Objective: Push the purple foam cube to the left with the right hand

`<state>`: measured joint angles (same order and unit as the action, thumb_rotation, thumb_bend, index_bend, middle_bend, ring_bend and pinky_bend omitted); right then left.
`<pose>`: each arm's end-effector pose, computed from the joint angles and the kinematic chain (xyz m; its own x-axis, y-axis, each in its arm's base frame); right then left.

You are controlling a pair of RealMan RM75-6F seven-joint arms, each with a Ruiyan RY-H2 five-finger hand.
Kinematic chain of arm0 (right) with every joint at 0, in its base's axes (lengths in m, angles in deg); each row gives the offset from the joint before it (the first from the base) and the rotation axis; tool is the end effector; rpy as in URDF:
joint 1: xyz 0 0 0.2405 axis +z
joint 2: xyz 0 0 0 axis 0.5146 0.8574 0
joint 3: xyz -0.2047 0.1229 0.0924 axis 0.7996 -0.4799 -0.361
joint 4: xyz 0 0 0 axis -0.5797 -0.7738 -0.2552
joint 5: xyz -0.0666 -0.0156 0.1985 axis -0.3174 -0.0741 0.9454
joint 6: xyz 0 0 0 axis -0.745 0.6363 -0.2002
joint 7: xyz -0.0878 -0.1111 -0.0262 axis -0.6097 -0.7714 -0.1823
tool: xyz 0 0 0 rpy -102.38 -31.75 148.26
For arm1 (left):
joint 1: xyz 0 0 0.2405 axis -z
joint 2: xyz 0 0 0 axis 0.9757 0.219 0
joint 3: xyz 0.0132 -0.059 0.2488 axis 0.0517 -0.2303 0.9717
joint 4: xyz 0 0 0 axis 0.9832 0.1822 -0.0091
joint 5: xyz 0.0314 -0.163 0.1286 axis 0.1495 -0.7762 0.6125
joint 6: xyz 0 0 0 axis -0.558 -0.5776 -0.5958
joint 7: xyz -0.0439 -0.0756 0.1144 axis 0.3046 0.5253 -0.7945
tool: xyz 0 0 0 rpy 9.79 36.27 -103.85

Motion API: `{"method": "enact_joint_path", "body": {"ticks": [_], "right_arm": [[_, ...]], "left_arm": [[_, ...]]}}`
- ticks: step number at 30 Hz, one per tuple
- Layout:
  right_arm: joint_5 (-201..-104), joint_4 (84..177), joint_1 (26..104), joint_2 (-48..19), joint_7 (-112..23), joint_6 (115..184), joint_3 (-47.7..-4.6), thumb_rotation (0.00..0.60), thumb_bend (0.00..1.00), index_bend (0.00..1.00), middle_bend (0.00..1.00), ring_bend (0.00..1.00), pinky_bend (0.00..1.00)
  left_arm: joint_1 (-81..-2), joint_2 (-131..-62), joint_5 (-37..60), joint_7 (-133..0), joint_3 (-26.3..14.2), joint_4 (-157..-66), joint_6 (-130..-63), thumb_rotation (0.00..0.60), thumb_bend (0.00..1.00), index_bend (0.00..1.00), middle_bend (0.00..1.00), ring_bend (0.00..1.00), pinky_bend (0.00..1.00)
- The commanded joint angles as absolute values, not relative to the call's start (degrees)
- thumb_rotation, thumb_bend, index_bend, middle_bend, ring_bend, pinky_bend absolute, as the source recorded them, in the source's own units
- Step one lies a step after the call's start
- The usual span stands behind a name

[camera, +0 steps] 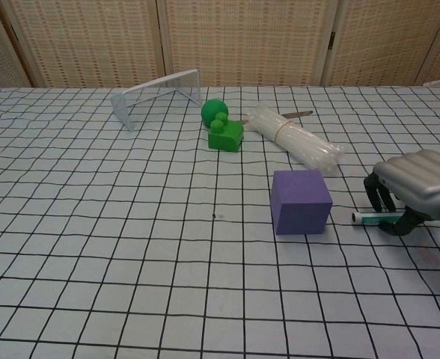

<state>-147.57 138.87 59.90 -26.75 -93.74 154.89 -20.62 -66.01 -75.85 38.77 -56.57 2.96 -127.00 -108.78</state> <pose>-0.2271 -0.2794 -0.0328 0.7151 -0.2261 0.6614 -0.6971 -0.1606 0.6988 -0.3162 0.2031 0.1488 0.3638 0.1637 0.9170 0.9300 -0.1184 -0.3479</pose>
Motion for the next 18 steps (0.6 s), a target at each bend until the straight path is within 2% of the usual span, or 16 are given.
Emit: {"method": "enact_joint_path", "body": {"ticks": [1,7,18], "right_arm": [[-148.6,138.7,59.2,-25.9,-91.4,155.9,-21.2,0.6,0.38,0.91,0.72,0.47,0.31],[-149.9,138.3,58.7,-25.2,-86.7,156.3,-22.7,0.6,0.4,0.97,0.76,0.52,0.33],[-149.6,138.8,61.9,-27.0,-88.5,152.5,-23.9,0.6,0.4,0.97,0.76,0.52,0.33]], "left_arm": [[-66.0,-75.9,38.7,-56.7,3.0,-127.0,-108.7,0.6,0.38,0.0,0.0,0.0,0.12],[-65.9,-76.1,38.6,-57.3,2.9,-127.1,-108.5,0.6,0.38,0.0,0.0,0.0,0.12],[-65.8,-76.3,38.3,-57.8,2.8,-127.2,-108.3,0.6,0.38,0.0,0.0,0.0,0.12]]}}
